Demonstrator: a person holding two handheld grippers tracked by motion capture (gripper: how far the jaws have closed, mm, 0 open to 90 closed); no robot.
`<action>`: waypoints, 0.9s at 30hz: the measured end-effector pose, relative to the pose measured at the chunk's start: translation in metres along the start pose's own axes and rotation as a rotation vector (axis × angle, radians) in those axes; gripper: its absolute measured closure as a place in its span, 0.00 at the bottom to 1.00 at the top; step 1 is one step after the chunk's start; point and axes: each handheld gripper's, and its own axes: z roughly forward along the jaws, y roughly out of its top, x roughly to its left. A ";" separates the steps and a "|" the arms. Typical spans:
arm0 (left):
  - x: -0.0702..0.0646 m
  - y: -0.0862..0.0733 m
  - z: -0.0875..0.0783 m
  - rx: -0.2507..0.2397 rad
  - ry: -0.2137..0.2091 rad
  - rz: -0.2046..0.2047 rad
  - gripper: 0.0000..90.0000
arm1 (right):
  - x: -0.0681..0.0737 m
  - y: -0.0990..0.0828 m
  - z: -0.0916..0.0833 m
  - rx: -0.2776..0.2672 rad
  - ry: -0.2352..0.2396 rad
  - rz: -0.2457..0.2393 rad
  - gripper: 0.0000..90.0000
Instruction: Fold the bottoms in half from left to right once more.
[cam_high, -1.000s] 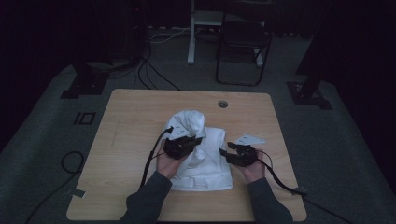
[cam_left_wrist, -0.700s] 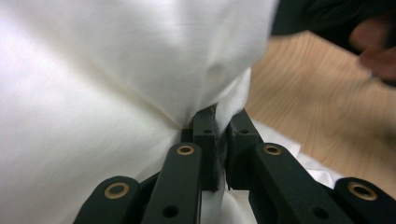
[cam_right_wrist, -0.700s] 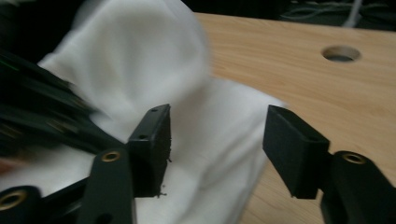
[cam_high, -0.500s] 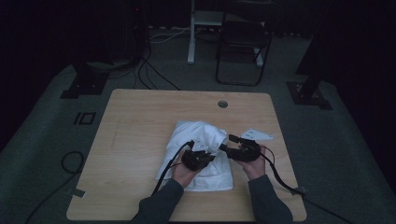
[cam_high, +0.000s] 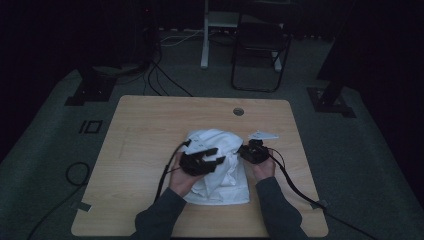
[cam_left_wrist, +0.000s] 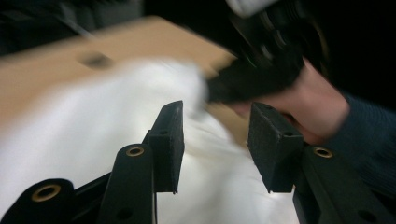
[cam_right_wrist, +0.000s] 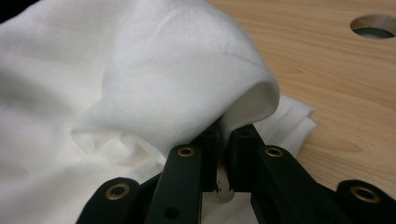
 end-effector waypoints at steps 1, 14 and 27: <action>0.010 0.001 -0.005 0.005 0.058 -0.001 0.65 | -0.001 0.000 0.000 0.004 0.000 0.001 0.93; 0.059 -0.059 0.034 0.172 0.076 -0.120 0.73 | -0.011 -0.001 0.010 0.058 -0.032 -0.001 0.88; 0.054 -0.078 0.045 0.208 0.100 -0.134 0.78 | -0.006 0.002 -0.007 0.076 -0.097 -0.048 0.56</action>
